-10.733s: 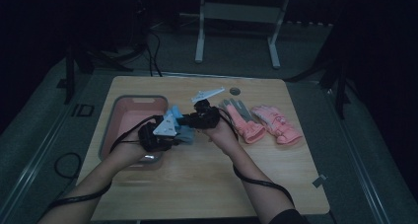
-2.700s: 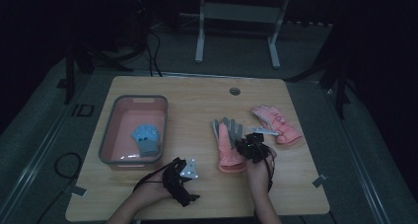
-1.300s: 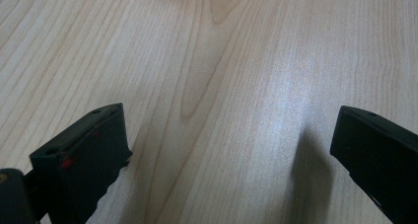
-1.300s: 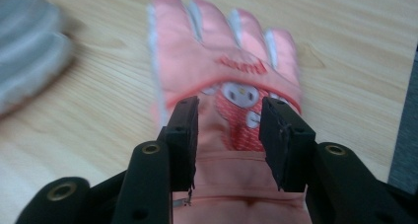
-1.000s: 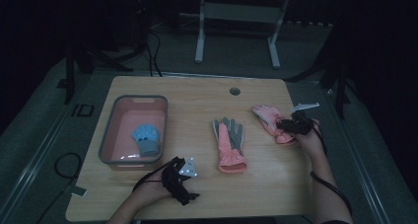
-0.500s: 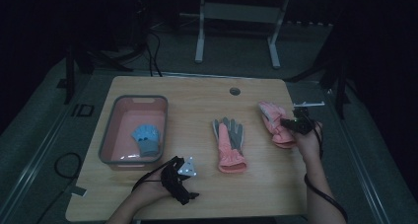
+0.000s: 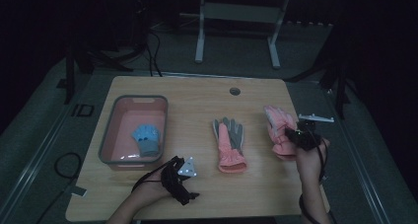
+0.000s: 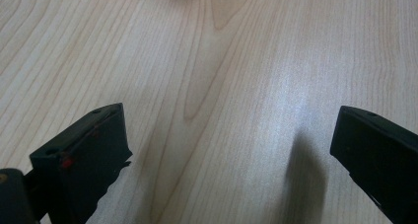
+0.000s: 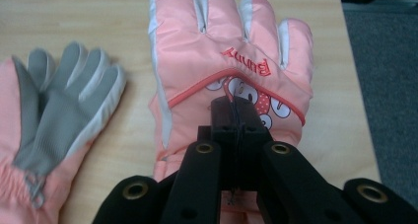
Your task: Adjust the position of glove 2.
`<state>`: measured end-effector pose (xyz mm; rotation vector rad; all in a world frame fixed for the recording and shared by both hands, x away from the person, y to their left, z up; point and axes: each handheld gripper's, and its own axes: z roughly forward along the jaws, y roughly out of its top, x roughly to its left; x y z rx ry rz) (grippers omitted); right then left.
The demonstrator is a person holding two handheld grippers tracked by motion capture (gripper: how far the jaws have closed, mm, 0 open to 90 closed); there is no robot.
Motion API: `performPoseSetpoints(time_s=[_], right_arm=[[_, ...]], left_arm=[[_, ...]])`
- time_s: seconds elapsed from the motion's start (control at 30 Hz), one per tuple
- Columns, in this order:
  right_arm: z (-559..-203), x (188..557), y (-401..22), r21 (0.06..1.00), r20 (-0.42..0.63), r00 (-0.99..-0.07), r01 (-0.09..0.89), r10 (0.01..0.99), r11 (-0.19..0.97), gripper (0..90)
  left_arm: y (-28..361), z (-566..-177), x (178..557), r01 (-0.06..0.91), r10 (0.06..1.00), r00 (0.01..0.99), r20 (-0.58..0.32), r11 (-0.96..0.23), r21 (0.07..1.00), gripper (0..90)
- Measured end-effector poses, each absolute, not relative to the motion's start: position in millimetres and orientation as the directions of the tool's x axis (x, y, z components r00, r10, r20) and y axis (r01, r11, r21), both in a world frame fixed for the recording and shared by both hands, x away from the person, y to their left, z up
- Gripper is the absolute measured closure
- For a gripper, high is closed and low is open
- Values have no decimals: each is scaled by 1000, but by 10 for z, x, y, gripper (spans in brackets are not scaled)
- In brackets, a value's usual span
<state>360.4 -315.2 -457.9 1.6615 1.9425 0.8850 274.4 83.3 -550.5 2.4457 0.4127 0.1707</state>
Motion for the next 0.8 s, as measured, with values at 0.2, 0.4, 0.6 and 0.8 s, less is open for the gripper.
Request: performPoseSetpoints(time_s=[0.2,0.4,0.6,0.8], right_arm=[[-4759,3417,-3009,695,67,-147,717,987,59,894],[-4993,3447,-2965,652,59,-110,757,992,46,893],[-5159,3494,-2988,632,80,-116,774,990,40,885],[-5072,3524,-3015,638,57,-217,758,975,131,747]], left_arm=[[832,-5511,2746,257,340,940,16,-740,621,14],[818,-5519,2733,251,336,941,24,-747,615,14],[812,-5521,2729,247,332,943,28,-751,612,14],[814,-5527,2727,248,330,944,24,-755,607,14]])
